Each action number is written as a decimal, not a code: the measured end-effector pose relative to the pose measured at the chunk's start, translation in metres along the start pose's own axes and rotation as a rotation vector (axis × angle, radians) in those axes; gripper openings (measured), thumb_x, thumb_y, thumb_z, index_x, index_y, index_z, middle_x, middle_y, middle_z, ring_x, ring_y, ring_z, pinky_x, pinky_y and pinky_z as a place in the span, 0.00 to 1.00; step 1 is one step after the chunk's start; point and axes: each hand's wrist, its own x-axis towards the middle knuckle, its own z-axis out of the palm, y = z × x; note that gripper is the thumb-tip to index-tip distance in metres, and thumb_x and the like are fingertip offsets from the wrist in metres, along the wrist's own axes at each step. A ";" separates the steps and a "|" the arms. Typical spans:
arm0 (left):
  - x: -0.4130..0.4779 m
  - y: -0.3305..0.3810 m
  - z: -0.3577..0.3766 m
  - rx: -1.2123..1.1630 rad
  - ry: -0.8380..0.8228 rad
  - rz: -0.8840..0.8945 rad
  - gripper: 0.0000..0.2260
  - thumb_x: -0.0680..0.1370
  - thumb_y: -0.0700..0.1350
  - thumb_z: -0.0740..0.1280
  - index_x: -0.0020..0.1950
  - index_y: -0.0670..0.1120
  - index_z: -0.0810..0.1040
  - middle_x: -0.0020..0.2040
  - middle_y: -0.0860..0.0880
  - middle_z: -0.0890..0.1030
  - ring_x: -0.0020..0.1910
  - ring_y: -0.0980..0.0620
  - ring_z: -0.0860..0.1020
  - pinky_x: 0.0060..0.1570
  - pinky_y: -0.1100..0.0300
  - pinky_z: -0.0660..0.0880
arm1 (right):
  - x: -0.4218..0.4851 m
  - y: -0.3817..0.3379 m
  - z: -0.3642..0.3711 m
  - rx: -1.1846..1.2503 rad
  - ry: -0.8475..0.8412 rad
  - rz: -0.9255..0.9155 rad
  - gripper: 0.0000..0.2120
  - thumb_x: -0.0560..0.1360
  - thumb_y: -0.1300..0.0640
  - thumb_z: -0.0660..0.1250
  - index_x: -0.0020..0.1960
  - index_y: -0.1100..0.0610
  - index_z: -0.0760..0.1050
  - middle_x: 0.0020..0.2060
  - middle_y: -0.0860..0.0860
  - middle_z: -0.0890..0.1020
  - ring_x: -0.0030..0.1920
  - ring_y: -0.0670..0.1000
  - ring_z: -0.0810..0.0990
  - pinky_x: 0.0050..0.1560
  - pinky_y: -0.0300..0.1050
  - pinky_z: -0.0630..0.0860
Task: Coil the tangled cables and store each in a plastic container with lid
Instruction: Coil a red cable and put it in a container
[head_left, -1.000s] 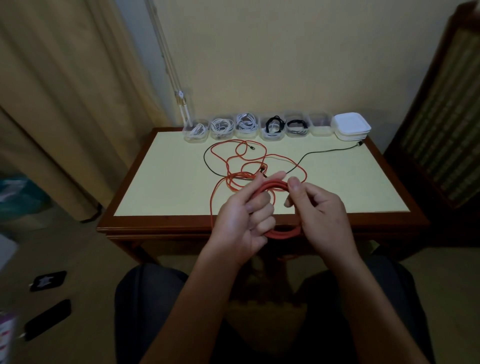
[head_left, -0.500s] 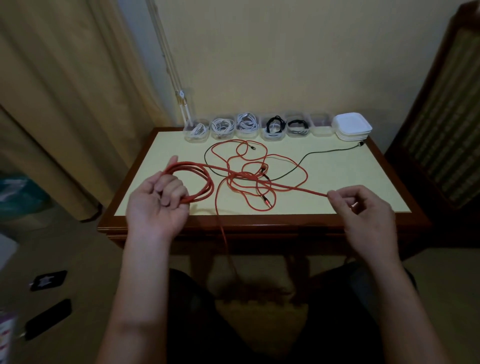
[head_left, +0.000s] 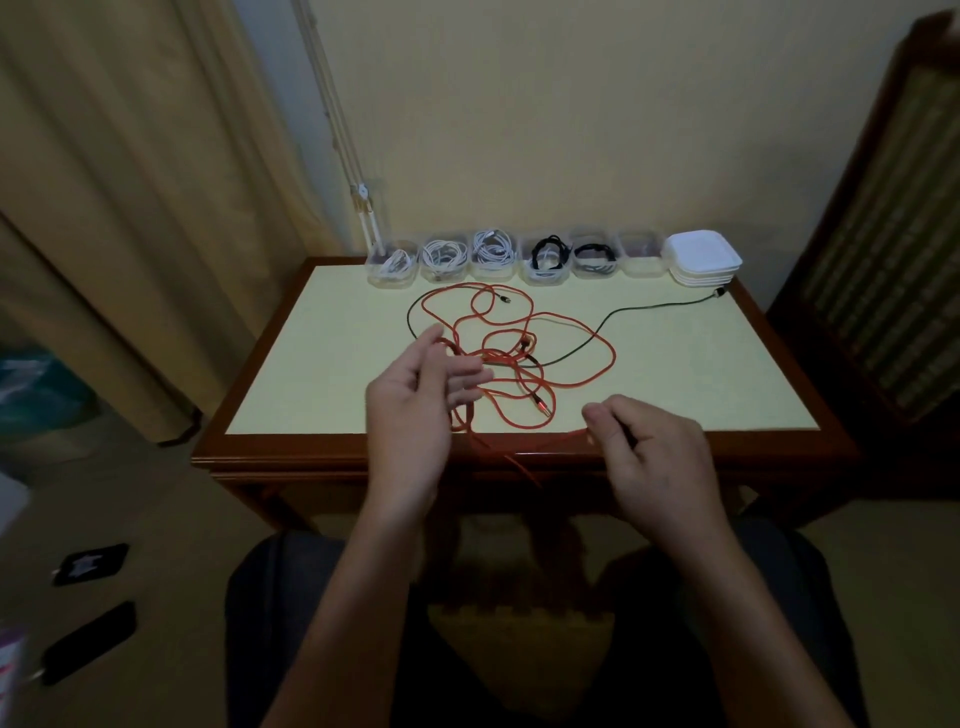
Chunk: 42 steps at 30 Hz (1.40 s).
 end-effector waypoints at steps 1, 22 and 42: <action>-0.002 -0.002 0.003 0.040 -0.044 0.013 0.17 0.85 0.44 0.59 0.74 0.47 0.72 0.45 0.49 0.86 0.46 0.52 0.85 0.48 0.60 0.82 | 0.000 -0.004 0.001 0.046 0.008 0.007 0.17 0.83 0.48 0.60 0.37 0.52 0.75 0.30 0.43 0.77 0.34 0.44 0.76 0.30 0.34 0.64; -0.028 -0.010 0.036 -0.535 -0.563 -0.416 0.12 0.78 0.48 0.65 0.52 0.43 0.84 0.27 0.53 0.61 0.20 0.60 0.57 0.21 0.66 0.53 | 0.000 -0.026 0.004 0.550 0.054 0.173 0.22 0.78 0.36 0.58 0.43 0.50 0.82 0.28 0.50 0.77 0.28 0.43 0.70 0.29 0.41 0.66; -0.035 -0.013 0.032 -0.059 -0.542 -0.162 0.24 0.84 0.54 0.56 0.50 0.35 0.80 0.24 0.49 0.75 0.21 0.53 0.67 0.28 0.64 0.68 | 0.000 -0.024 0.002 0.501 0.027 0.273 0.21 0.80 0.37 0.58 0.48 0.46 0.86 0.37 0.48 0.86 0.42 0.48 0.85 0.47 0.53 0.81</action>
